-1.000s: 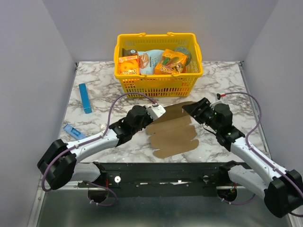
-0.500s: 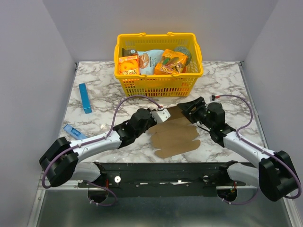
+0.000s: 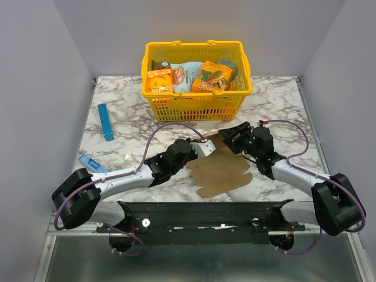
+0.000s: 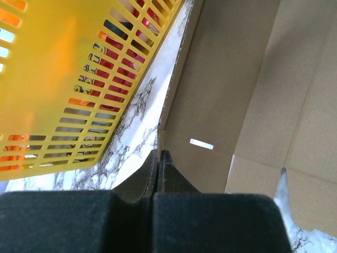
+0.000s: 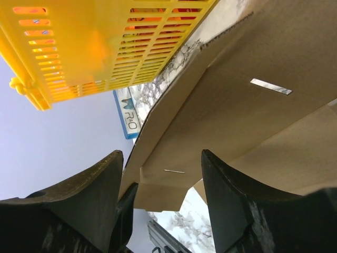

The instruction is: Fold the paper box

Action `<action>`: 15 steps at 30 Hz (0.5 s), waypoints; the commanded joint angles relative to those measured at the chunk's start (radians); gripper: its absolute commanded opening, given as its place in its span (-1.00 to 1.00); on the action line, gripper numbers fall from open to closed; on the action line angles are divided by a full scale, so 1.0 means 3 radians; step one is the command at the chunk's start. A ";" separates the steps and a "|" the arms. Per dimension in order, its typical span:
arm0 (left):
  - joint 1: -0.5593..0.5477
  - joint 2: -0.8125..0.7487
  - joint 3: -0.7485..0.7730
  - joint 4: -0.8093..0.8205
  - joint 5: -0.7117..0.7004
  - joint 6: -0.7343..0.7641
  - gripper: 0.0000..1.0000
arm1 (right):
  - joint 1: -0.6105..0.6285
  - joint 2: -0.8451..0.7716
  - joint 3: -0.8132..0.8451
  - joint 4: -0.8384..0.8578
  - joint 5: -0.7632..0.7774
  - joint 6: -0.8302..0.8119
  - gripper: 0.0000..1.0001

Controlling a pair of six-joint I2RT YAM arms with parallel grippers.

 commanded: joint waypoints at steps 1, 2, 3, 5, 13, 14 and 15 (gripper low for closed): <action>-0.0093 0.0076 -0.0036 0.0171 -0.0229 0.0116 -1.00 | 0.0013 0.0003 0.0019 0.0123 0.0156 0.0070 0.37; -0.0108 0.0076 -0.0031 0.0171 -0.0249 0.0121 -1.00 | 0.0018 -0.0003 0.0014 0.0113 0.0171 0.0086 0.37; -0.0134 0.0091 -0.0041 0.0186 -0.0290 0.0136 -1.00 | 0.0018 0.0002 0.0014 0.0108 0.0202 0.0116 0.38; -0.0154 0.0092 -0.0051 0.0206 -0.0321 0.0157 -1.00 | 0.0018 0.0008 0.0024 0.0072 0.0228 0.0132 0.37; -0.0226 0.0066 -0.0118 0.0304 -0.0387 0.0198 -1.00 | 0.0018 0.0120 0.0025 -0.0025 0.0309 0.0173 0.00; -0.0236 0.0066 -0.0118 0.0309 -0.0413 0.0198 -1.00 | 0.0018 0.0125 0.0019 -0.0030 0.0304 0.0173 -0.05; -0.0241 0.0071 -0.0118 0.0329 -0.0438 0.0188 -0.96 | 0.0018 0.0135 0.0019 -0.0020 0.0304 0.0168 -0.11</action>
